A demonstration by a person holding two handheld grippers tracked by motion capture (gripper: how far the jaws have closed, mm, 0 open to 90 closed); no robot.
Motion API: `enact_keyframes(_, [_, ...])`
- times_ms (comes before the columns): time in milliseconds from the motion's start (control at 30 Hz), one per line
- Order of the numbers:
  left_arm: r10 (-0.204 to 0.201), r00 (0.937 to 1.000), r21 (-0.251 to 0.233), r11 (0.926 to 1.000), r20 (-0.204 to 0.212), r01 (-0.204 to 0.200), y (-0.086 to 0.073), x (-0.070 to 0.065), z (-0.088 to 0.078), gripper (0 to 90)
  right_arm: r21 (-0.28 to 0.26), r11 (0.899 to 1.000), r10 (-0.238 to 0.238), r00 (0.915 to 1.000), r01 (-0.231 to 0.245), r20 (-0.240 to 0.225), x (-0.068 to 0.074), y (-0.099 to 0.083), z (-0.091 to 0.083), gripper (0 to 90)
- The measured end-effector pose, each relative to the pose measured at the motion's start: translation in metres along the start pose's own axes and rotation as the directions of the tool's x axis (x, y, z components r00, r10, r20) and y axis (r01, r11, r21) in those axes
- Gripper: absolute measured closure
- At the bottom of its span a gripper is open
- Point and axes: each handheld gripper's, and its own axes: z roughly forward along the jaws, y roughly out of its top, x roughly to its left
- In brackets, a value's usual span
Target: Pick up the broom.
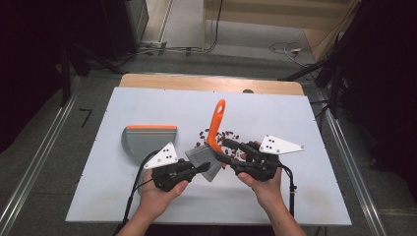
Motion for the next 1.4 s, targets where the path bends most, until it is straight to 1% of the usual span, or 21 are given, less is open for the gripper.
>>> enact_keyframes(33, [0.001,1.0000,-0.008,1.0000,0.009,-0.001,0.001,0.001,-0.003,86.1,0.005,1.000,-0.005,1.0000,0.005,-0.005,-0.001,-0.002,0.001,46.3])
enact_keyframes(133, [0.015,0.9985,-0.014,0.9998,0.053,-0.014,0.003,0.005,-0.009,86.1,0.007,1.000,0.004,0.9989,-0.003,-0.046,-0.004,-0.005,0.003,47.4])
enact_keyframes(267, [0.030,0.9949,0.011,0.9995,0.096,-0.031,0.003,0.006,-0.010,86.1,-0.005,1.000,0.000,0.9940,0.000,-0.109,-0.004,-0.004,0.003,49.4])
enact_keyframes(300, [0.030,0.9949,0.011,0.9995,0.096,-0.031,0.003,0.006,-0.010,86.1,-0.006,1.000,-0.001,0.9924,0.001,-0.123,-0.004,-0.004,0.003,50.3])
enact_keyframes(333, [0.031,0.9918,0.016,0.9993,0.124,-0.033,0.001,0.005,-0.008,86.1,-0.004,1.000,0.001,0.9904,-0.001,-0.138,-0.003,-0.004,0.004,50.8])
enact_keyframes(367, [0.036,0.9901,0.021,0.9990,0.136,-0.039,0.001,0.004,-0.008,86.1,-0.003,1.000,0.000,0.9885,0.000,-0.151,-0.003,-0.004,0.005,51.5])
enact_keyframes(533, [0.048,0.9794,0.027,0.9982,0.196,-0.054,0.000,0.002,-0.004,86.1,0.020,1.000,0.003,0.9750,0.001,-0.222,-0.004,-0.007,0.008,55.9])
enact_keyframes(567, [0.051,0.9770,0.030,0.9979,0.207,-0.058,0.000,0.001,-0.004,86.0,0.024,1.000,0.005,0.9711,0.001,-0.239,-0.004,-0.007,0.008,57.0])
enact_keyframes(600, [0.051,0.9770,0.030,0.9979,0.207,-0.058,0.000,0.001,-0.004,86.0,0.024,1.000,0.005,0.9663,0.001,-0.257,-0.005,-0.008,0.008,58.1])
enact_keyframes(633, [0.053,0.9726,0.028,0.9978,0.227,-0.061,0.000,0.001,-0.004,86.1,0.022,1.000,0.007,0.9624,0.000,-0.271,-0.005,-0.009,0.008,59.0])
enact_keyframes(767, [0.044,0.9666,0.024,0.9984,0.253,-0.051,-0.001,0.002,-0.004,86.1,0.021,1.000,0.025,0.9477,-0.019,-0.318,-0.008,-0.009,0.007,63.8])
enact_keyframes(833, [0.040,0.9647,0.029,0.9984,0.260,-0.049,-0.001,0.003,-0.004,86.1,0.031,0.999,0.037,0.9435,-0.028,-0.329,-0.010,-0.009,0.007,66.7])
enact_keyframes(867, [0.040,0.9647,0.029,0.9984,0.260,-0.049,-0.001,0.003,-0.004,86.1,0.031,0.999,0.037,0.9435,-0.028,-0.329,-0.010,-0.009,0.007,66.7])
enact_keyframes(933, [0.025,0.9606,0.042,0.9984,0.277,-0.038,-0.002,0.005,-0.004,86.0,0.053,0.999,0.030,0.9421,-0.013,-0.334,-0.010,-0.008,0.007,67.8])
enact_keyframes(1000, [0.019,0.9606,0.045,0.9985,0.277,-0.033,-0.002,0.006,-0.004,85.6,0.060,0.998,0.025,0.9446,-0.005,-0.327,-0.008,-0.007,0.007,68.0])
enact_keyframes(1133, [0.023,0.9736,0.049,0.9982,0.227,-0.035,-0.002,0.006,-0.005,79.7,0.064,0.998,0.009,0.9585,0.010,-0.285,-0.005,-0.005,0.008,68.3])
enact_keyframes(1167, [0.022,0.9784,0.056,0.9979,0.205,-0.034,-0.002,0.006,-0.005,77.1,0.067,0.998,0.004,0.9617,0.015,-0.274,-0.004,-0.005,0.008,68.3])
enact_keyframes(1233, [0.027,0.9887,0.068,0.9970,0.148,-0.037,-0.002,0.006,-0.007,65.1,0.076,0.997,0.001,0.9696,0.018,-0.245,-0.004,-0.005,0.008,68.4])
enact_keyframes(1267, [0.024,0.9918,0.073,0.9968,0.126,-0.034,-0.003,0.007,-0.008,57.6,0.082,0.996,-0.002,0.9735,0.022,-0.229,-0.004,-0.005,0.008,68.4])
enact_keyframes(1333, [0.016,0.9966,0.075,0.9969,0.081,-0.022,-0.003,0.009,-0.011,47.7,0.086,0.996,0.004,0.9788,0.014,-0.205,-0.006,-0.004,0.007,68.5])
enact_keyframes(1400, [0.016,0.9989,0.077,0.9969,0.044,-0.020,-0.004,0.012,-0.014,36.9,0.093,0.996,0.007,0.9861,0.009,-0.166,-0.009,-0.003,0.004,68.5])
